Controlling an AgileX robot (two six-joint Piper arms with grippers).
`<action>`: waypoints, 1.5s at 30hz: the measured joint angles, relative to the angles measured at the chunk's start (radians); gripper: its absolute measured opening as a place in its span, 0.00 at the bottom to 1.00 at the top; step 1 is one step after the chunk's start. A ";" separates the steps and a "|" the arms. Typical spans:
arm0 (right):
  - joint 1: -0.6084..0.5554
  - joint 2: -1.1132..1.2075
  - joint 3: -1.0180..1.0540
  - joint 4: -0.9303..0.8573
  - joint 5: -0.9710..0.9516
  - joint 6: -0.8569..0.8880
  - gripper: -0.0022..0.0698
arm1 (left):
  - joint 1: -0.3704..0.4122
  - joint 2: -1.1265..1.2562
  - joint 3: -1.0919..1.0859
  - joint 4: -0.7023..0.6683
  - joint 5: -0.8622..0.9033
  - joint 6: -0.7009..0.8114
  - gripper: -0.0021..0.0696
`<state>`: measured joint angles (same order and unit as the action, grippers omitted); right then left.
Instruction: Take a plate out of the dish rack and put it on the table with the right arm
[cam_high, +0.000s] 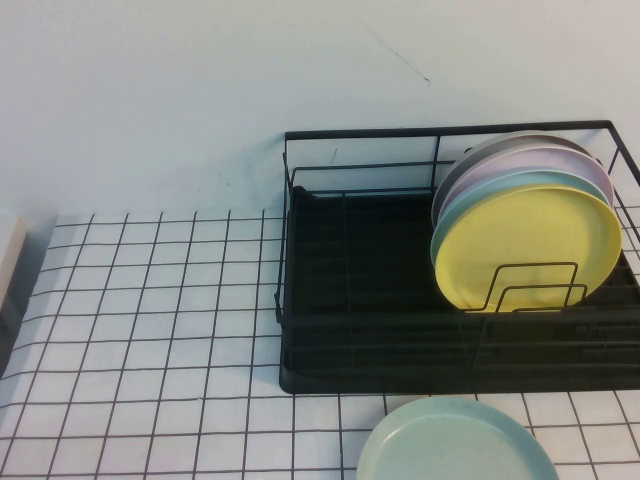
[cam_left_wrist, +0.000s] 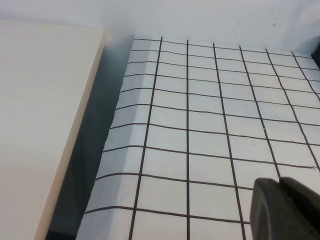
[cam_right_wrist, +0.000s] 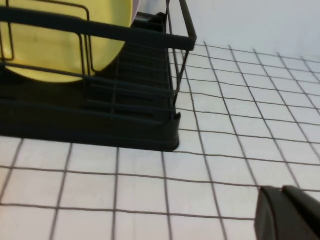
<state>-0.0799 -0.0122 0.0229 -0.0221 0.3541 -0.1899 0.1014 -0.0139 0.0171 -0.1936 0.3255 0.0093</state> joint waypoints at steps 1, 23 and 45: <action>0.000 0.000 0.000 0.035 0.000 0.008 0.03 | 0.000 0.000 0.000 0.000 0.000 0.000 0.02; 0.000 0.000 0.006 0.856 0.001 -0.074 0.03 | 0.000 0.000 0.000 0.000 0.000 0.000 0.02; 0.000 0.808 -0.751 0.721 0.449 -1.125 0.56 | 0.000 0.000 0.000 0.000 0.000 0.000 0.02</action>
<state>-0.0799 0.7956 -0.7278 0.6991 0.8028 -1.3151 0.1014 -0.0139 0.0171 -0.1936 0.3255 0.0093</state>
